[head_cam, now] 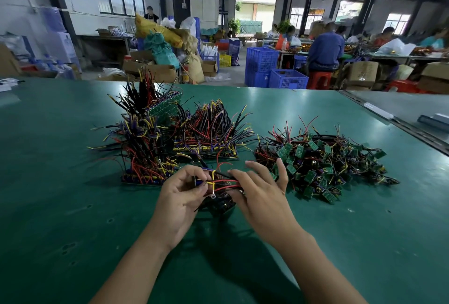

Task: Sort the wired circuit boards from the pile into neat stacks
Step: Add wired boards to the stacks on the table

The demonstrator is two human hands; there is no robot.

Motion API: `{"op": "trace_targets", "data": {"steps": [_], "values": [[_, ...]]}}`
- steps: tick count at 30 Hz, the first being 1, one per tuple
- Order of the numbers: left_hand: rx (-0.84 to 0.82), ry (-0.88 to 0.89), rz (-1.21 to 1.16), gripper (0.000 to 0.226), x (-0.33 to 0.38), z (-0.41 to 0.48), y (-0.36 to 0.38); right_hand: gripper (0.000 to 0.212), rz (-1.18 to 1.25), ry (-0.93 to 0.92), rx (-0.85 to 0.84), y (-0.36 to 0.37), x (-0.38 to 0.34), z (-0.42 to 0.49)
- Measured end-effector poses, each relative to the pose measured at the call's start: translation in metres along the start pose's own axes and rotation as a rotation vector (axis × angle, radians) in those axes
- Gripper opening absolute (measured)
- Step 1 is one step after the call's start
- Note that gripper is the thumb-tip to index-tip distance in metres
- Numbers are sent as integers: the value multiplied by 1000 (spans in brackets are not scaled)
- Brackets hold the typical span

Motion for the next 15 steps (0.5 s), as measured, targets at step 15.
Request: {"op": "trace_targets", "data": {"steps": [15], "values": [[-7, 29, 4, 21, -1, 5, -6, 45, 383, -33, -162, 5, 4, 0]]}}
Point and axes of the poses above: each hand's wrist, its own z-axis towards the middle knuckle, its own y-axis out of the palm, x = y × z, the point moved 6 cm from there along z, towards the middle knuckle, and after that the axes turned 3 degrees about -z, right-handed, at the moved point
